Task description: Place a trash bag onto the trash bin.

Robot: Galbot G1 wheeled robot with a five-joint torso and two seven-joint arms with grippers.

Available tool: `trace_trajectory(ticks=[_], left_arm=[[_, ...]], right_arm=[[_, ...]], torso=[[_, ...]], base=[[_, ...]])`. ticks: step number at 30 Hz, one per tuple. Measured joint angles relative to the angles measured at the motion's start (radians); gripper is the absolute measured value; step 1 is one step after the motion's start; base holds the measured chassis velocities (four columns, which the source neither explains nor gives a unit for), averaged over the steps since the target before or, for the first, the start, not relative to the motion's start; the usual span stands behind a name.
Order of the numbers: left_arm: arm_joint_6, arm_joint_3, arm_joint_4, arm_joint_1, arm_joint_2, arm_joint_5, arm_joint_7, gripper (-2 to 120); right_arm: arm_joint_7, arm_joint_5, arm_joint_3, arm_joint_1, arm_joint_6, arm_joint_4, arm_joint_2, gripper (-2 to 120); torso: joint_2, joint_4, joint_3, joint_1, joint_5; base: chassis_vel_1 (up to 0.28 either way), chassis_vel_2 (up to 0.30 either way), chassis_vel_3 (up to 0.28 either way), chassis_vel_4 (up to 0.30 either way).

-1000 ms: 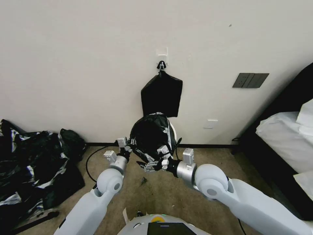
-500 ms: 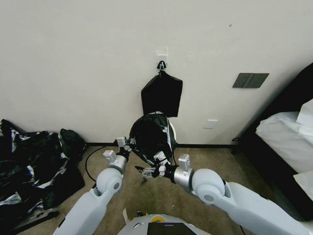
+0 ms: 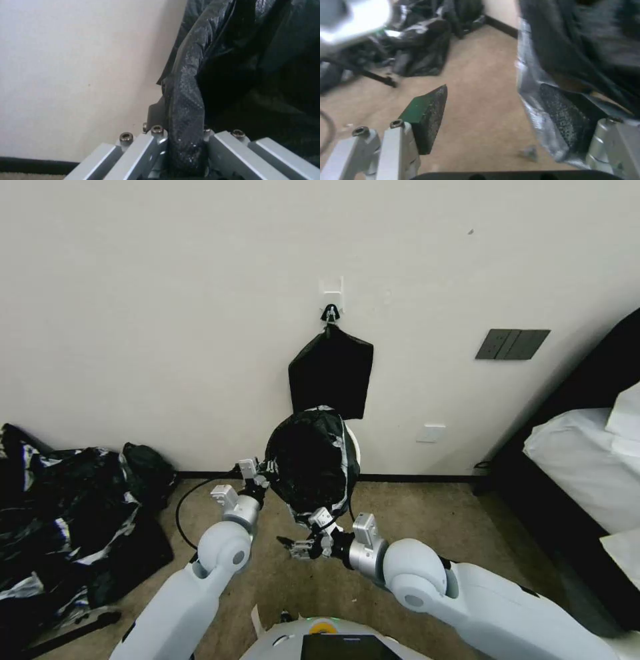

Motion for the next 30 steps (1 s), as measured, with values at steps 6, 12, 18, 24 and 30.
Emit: trace_trajectory(ticks=[6,12,18,24,30], left_arm=[[0.025,-0.023,-0.02,-0.007,-0.009,-0.176,-0.079,1],[0.038,-0.032,-0.036,-0.018,-0.01,-0.287,-0.14,1],[0.05,-0.04,-0.051,-0.037,-0.015,-0.41,-0.203,1],[0.059,-0.055,-0.051,-0.03,-0.007,-0.415,-0.209,1],[0.068,-0.058,-0.039,-0.027,-0.008,-0.39,-0.205,1]], right_arm=[[0.003,-0.065,0.05,-0.044,0.013,-0.002,-0.039,72],[0.017,-0.094,0.074,-0.064,0.028,-0.012,-0.054,69],[0.033,-0.144,0.073,-0.075,0.052,-0.036,-0.045,68],[0.106,-0.157,0.088,-0.09,0.052,-0.02,-0.071,69],[0.184,-0.157,0.108,-0.108,0.031,0.013,-0.107,68]], torso=[[0.0,-0.0001,0.0,0.0,-0.0001],[0.0,0.0,0.0,0.0,-0.0002],[0.0,0.0,0.0,0.0,0.0],[0.0,0.0,0.0,0.0,-0.0002],[0.0,-0.0001,0.0,0.0,-0.0002]], base=[[0.0,0.0,0.0,0.0],[0.0,0.0,0.0,0.0],[0.0,0.0,0.0,0.0],[0.0,0.0,0.0,0.0],[0.0,0.0,0.0,0.0]])
